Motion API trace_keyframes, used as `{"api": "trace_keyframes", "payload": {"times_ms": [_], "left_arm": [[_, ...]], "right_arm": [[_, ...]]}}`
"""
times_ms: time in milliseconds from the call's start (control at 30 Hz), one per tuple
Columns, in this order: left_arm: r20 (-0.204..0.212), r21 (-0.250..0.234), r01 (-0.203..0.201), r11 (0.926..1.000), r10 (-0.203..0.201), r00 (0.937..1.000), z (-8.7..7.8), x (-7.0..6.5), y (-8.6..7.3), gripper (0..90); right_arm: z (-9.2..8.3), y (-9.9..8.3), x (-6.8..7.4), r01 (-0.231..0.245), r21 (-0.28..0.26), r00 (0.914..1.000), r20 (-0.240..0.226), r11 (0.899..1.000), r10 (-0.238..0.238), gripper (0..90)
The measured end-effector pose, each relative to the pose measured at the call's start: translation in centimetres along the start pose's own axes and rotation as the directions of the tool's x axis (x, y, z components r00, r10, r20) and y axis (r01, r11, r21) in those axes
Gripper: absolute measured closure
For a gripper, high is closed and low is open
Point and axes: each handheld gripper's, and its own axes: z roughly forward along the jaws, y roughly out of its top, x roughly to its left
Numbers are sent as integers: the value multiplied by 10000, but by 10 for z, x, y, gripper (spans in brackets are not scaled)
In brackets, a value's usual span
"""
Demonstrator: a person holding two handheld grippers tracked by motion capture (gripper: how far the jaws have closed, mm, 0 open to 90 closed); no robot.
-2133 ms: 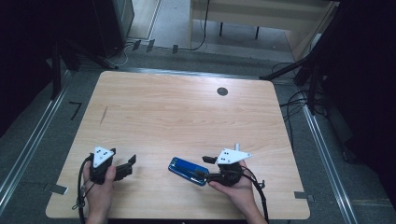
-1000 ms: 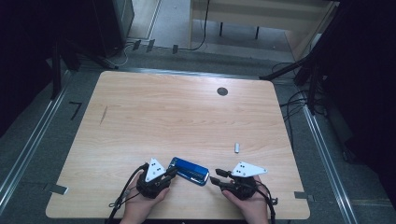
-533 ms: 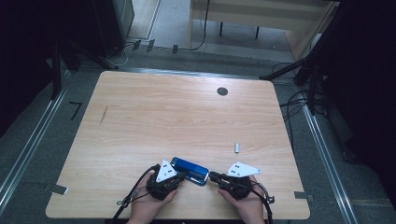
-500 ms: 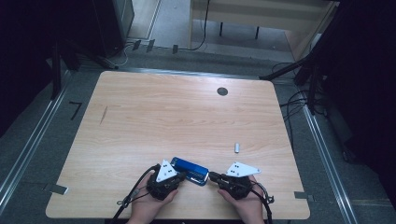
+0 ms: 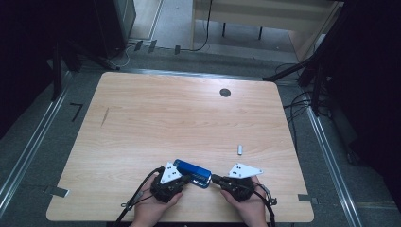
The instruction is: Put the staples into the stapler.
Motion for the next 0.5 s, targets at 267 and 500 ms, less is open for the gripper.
{"api": "trace_keyframes", "payload": {"times_ms": [267, 500], "left_arm": [[-229, -125, 72, 9999, -75, 9997, 1, 2, 1, 900], [-302, -131, 172, 9998, -176, 9994, 1, 3, 1, 900]], "right_arm": [[2, 0, 2, 136, 51, 9998, -124, 9999, -136, 900], [3, -1, 3, 260, 88, 9996, -108, 9996, -259, 900]]}}
